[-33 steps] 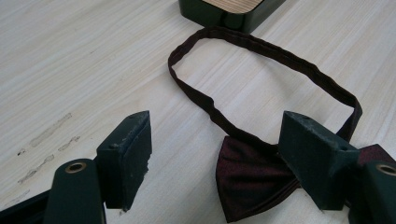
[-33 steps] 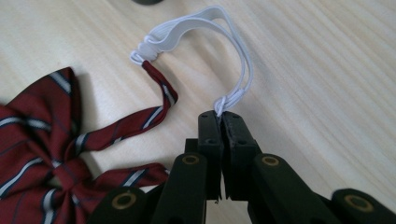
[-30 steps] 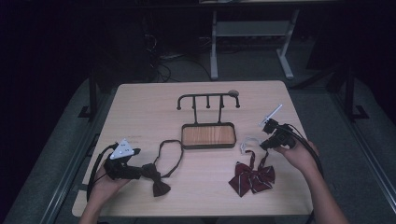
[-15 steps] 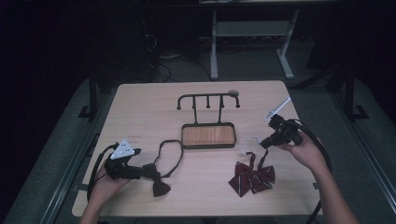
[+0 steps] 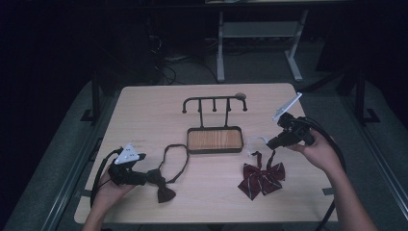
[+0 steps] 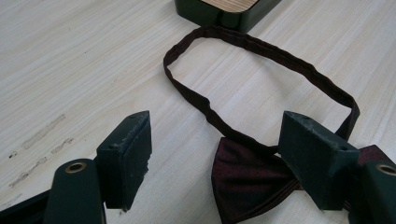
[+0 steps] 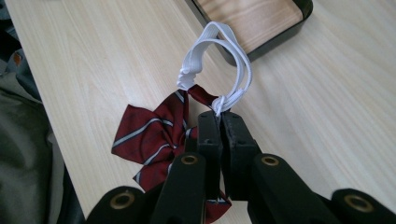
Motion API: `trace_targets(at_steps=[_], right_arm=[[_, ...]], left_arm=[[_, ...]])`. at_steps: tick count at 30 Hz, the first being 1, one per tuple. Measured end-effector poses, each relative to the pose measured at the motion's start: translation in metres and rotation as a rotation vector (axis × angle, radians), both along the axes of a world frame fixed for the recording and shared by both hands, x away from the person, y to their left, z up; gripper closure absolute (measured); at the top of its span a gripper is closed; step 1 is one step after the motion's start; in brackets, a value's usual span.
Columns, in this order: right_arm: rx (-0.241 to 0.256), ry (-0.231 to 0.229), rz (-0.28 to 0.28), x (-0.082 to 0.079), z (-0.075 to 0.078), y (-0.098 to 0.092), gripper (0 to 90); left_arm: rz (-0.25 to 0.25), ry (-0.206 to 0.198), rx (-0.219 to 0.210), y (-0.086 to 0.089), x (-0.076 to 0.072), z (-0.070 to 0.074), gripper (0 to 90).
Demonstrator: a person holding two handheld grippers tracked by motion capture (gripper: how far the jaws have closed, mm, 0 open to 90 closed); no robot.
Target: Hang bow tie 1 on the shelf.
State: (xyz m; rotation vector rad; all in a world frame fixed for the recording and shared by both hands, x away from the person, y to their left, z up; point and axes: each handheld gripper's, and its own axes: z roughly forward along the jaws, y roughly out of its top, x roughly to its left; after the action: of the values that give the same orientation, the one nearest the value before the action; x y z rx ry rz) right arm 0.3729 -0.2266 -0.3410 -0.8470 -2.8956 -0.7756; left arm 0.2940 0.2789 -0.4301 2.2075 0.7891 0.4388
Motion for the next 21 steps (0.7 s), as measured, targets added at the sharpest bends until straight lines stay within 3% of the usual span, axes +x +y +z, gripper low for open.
trace_targets(at_steps=[21], right_arm=[[-0.008, -0.028, 0.049, 0.001, 0.040, 0.016, 86.5]], left_arm=[[-0.007, -0.004, 0.006, 0.000, 0.000, 0.000, 26.2]])
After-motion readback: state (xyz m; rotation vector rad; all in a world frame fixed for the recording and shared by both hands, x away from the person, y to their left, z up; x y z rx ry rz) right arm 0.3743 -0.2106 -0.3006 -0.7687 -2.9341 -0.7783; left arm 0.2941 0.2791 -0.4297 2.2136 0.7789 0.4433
